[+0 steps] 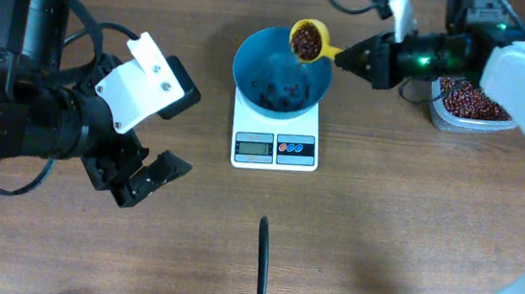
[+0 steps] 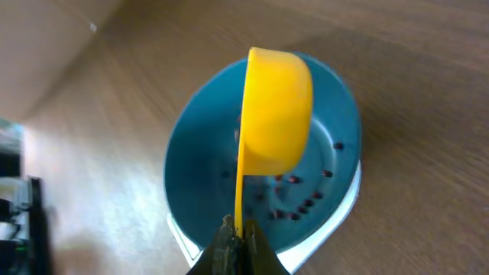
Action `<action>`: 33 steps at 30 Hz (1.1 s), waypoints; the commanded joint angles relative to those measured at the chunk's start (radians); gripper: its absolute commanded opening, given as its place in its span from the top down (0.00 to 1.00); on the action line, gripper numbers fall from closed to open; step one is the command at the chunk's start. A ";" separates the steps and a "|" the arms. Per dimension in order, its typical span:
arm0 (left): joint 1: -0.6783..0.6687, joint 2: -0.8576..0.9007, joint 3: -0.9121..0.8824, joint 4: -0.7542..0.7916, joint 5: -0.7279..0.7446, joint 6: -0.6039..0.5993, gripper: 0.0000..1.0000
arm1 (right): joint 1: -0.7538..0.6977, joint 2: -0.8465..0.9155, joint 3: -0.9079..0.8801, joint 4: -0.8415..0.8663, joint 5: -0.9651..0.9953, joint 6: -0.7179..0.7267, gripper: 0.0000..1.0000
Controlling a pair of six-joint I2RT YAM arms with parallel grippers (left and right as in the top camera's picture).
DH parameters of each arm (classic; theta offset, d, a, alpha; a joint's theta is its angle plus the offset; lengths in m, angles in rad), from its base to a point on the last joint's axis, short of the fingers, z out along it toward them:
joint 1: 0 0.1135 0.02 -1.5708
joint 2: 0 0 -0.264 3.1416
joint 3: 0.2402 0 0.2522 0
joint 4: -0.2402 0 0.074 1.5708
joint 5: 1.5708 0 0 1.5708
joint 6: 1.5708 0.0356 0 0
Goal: Scoop item into bowl and weigh 50g on scale
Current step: 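Carry the scoop left over the teal bowl on the scale, then tilt the scoop to pour beans into the teal bowl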
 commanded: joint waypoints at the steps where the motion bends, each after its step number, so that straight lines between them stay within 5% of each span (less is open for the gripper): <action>1: 0.005 0.001 0.018 0.001 0.018 0.016 0.01 | 0.043 -0.023 0.015 -0.011 0.114 -0.048 0.96; 9: 0.005 0.001 0.018 0.001 0.018 0.016 0.01 | 0.101 -0.092 0.015 -0.031 0.278 -0.053 0.96; 33: 0.005 0.001 0.018 0.001 0.018 0.016 0.01 | 0.116 -0.121 0.036 -0.109 0.270 -0.056 0.96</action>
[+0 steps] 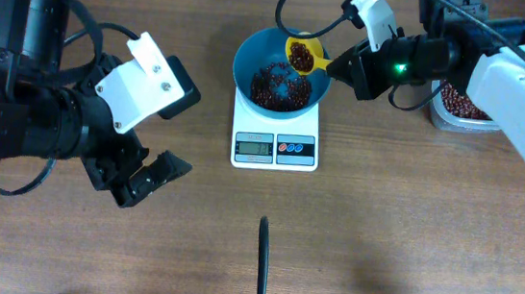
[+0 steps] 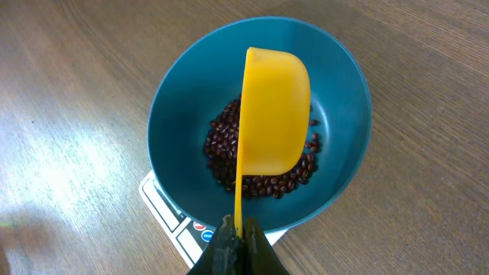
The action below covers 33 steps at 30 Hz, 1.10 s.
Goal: Scoop item into bowl and weigh 50g on scale
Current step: 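Tilt the scoop to pour beans into the teal bowl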
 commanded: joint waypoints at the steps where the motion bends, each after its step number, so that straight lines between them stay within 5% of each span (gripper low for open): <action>1: 0.005 0.001 0.019 0.001 0.018 0.016 0.01 | 0.006 -0.026 0.024 0.003 0.008 -0.010 0.96; 15: 0.005 0.001 0.019 0.001 0.018 0.016 0.01 | 0.072 -0.065 0.055 -0.042 0.135 -0.013 0.96; 33: 0.005 0.001 0.019 0.001 0.018 0.016 0.01 | -0.038 -0.058 0.055 -0.023 -0.185 0.221 0.96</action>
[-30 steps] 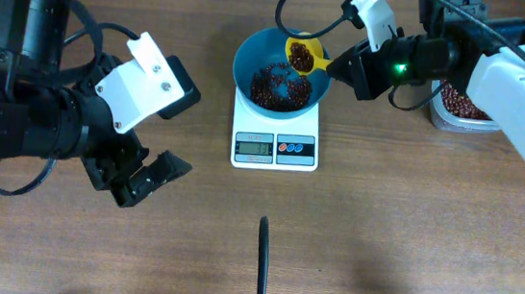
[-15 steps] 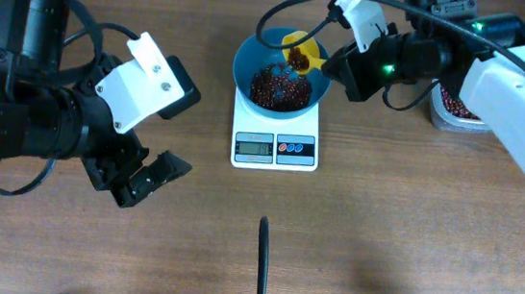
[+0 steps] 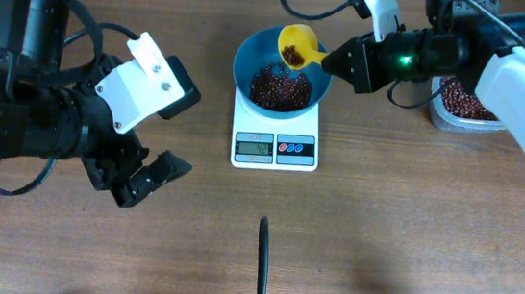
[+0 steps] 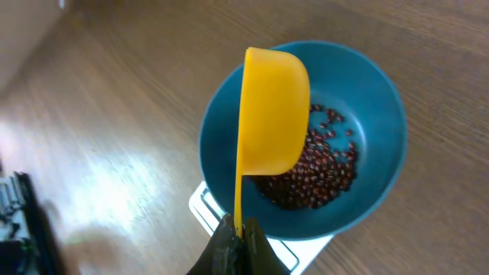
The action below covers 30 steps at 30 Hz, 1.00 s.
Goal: Scoop item into bowl and weigh 50g on scale
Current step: 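Tilt the scoop to pour beans into the teal bowl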
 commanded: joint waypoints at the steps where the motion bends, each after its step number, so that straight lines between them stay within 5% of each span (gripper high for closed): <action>1: 0.005 0.001 0.019 0.001 0.018 0.016 0.01 | -0.043 -0.019 0.027 0.007 -0.082 0.068 0.96; 7: 0.005 0.001 0.019 0.001 0.018 0.016 0.01 | -0.039 -0.019 0.027 0.011 -0.040 0.067 0.96; 20: 0.005 0.001 0.019 0.001 0.018 0.016 0.01 | 0.122 -0.019 0.043 0.013 0.439 -0.069 0.96; 30: 0.005 0.001 0.019 0.001 0.018 0.016 0.01 | 0.133 -0.040 0.063 -0.005 0.412 -0.062 0.96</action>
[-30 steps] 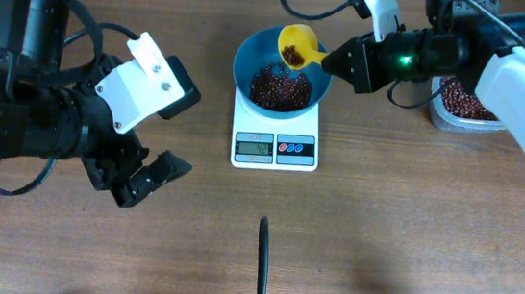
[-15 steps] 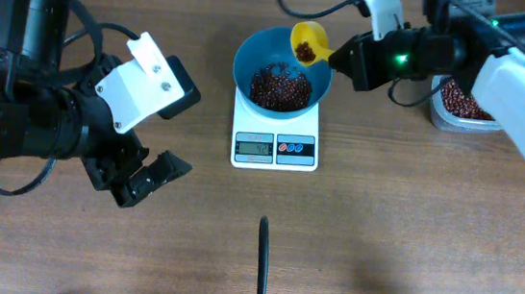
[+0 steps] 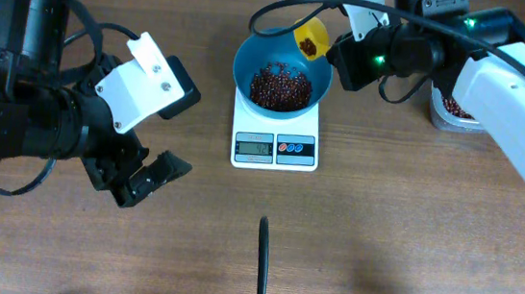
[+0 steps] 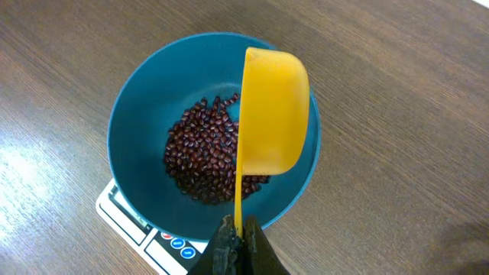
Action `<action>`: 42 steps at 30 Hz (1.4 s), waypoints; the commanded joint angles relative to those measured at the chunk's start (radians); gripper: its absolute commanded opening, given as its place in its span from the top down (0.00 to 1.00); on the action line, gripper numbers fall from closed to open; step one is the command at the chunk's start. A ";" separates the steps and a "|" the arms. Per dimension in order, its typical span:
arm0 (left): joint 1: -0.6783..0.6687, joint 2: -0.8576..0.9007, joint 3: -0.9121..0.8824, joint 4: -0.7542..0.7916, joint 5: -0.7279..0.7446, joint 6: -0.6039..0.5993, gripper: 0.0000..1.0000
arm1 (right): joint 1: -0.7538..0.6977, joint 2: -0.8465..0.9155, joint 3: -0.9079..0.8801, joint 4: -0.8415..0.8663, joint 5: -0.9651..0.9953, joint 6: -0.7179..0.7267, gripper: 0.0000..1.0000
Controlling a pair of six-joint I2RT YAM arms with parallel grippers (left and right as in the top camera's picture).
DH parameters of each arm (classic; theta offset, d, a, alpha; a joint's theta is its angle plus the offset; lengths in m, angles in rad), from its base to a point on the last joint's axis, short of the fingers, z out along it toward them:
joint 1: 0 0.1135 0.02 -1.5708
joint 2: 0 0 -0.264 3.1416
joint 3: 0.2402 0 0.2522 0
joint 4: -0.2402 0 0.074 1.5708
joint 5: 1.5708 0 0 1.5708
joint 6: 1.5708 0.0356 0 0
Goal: Scoop item into bowl and weigh 50g on scale
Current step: 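Tilt the scoop to pour beans into the teal bowl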
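Observation:
A blue bowl with dark red beans in its bottom stands on a white digital scale. My right gripper is shut on the handle of a yellow scoop. The scoop is turned on its side over the bowl's right rim, with a few beans still in its cup. My left gripper hangs open over bare table, well left of the scale.
A clear container of red beans sits at the right, partly under my right arm. A thin dark rod lies near the table's front edge. A black cable loops behind the bowl.
The scoop has shifted from over the bowl's back left part to its right rim, and my right arm sits further back. The left arm has not moved.
At first the full scoop hung over the bowl's back rim with only a few beans in the bowl. A second later a heap of beans lay in the bowl. The scoop then stood over the back left, and now over the right rim, nearly empty.

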 commanded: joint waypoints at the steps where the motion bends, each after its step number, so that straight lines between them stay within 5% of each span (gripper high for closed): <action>1: 0.005 0.001 0.019 0.001 0.018 0.016 0.01 | 0.013 -0.028 0.024 -0.017 0.035 -0.011 0.96; 21: 0.005 0.001 0.019 0.001 0.018 0.016 0.01 | 0.028 -0.027 0.077 -0.079 -0.060 0.014 0.96; 42: 0.005 0.001 0.019 0.001 0.018 0.016 0.01 | 0.066 -0.004 0.109 -0.118 0.093 0.013 0.96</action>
